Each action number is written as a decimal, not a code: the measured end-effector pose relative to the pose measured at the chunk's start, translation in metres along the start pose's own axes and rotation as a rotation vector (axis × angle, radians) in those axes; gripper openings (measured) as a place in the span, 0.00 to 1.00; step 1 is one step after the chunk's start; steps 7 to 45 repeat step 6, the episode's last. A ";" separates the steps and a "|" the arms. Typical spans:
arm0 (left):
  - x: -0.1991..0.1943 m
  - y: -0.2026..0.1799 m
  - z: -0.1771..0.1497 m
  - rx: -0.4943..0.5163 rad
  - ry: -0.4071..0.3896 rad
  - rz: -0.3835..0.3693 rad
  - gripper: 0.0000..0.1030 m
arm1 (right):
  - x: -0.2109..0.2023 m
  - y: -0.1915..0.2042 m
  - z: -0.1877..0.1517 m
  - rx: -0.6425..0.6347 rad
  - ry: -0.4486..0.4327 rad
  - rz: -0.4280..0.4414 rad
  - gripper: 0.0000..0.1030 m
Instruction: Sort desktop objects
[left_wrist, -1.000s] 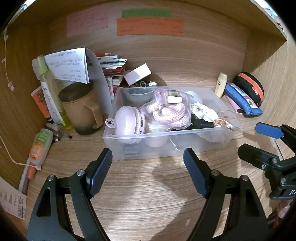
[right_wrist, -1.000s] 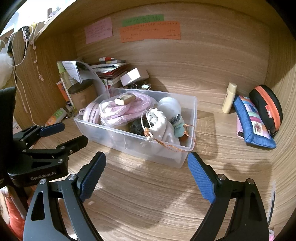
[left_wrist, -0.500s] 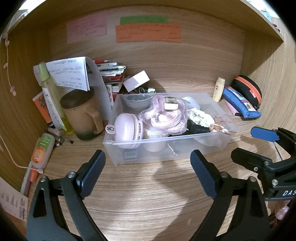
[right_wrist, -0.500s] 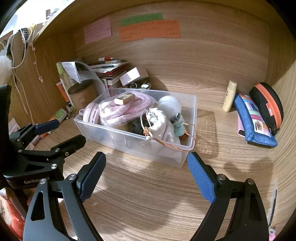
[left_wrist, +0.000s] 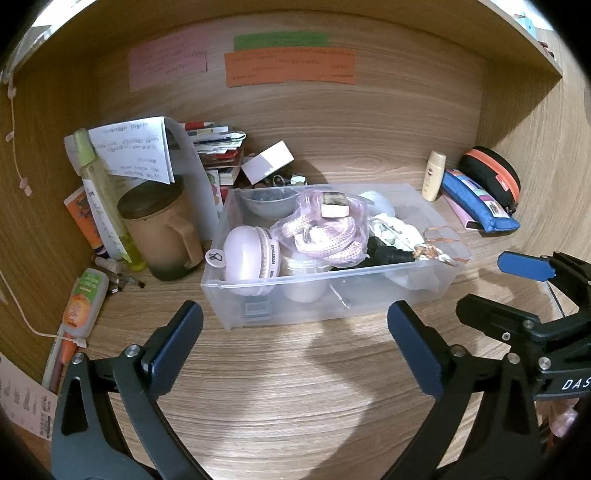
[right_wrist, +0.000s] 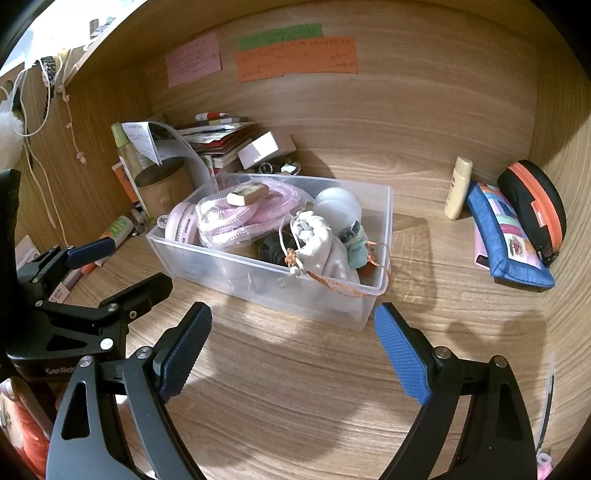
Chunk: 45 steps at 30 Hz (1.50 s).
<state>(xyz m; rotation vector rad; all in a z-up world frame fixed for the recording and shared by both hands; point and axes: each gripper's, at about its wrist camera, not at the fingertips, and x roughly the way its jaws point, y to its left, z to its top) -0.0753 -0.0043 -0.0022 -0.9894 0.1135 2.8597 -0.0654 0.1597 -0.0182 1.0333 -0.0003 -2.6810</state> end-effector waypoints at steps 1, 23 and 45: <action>0.000 -0.002 0.000 0.004 -0.002 0.004 0.98 | 0.000 0.000 0.000 0.002 0.002 0.001 0.86; -0.001 -0.003 -0.001 0.007 -0.002 -0.001 0.98 | 0.000 -0.002 0.000 0.011 0.002 0.003 0.86; -0.001 -0.003 -0.001 0.007 -0.002 -0.001 0.98 | 0.000 -0.002 0.000 0.011 0.002 0.003 0.86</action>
